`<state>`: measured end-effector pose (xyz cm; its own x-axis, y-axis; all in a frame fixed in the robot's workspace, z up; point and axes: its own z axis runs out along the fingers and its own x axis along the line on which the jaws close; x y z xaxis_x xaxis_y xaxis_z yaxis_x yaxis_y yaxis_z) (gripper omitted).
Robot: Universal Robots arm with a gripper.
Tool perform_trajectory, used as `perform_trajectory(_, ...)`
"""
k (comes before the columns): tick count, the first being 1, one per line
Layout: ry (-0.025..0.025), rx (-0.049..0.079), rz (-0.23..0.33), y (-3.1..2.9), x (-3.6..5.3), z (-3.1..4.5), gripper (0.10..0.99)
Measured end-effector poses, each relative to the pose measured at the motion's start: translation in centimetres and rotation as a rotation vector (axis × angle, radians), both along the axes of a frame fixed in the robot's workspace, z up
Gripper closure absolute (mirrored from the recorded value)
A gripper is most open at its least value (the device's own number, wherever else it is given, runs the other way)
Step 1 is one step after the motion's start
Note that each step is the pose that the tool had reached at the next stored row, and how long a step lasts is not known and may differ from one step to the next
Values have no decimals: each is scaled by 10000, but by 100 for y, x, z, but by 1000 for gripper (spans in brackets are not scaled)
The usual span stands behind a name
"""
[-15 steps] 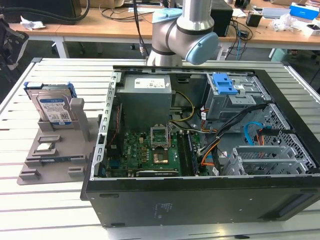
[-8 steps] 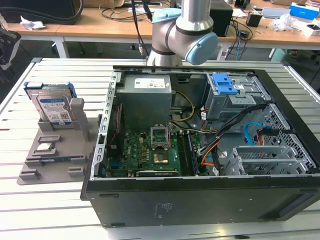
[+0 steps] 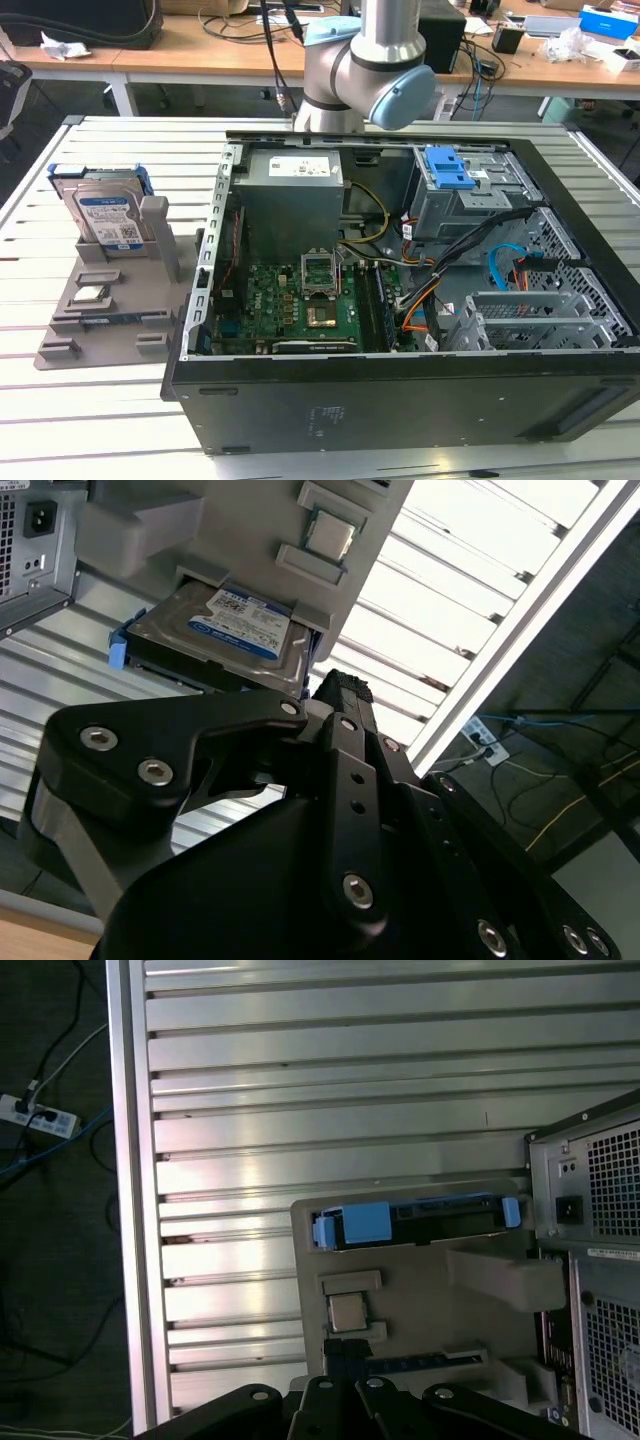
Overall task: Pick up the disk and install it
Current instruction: 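Reach for the disk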
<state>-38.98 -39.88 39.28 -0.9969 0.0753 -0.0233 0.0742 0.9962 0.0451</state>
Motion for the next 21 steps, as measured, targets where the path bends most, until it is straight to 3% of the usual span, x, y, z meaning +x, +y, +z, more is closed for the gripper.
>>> perform_trajectory(21,0,0,0,0,-228,0,980)
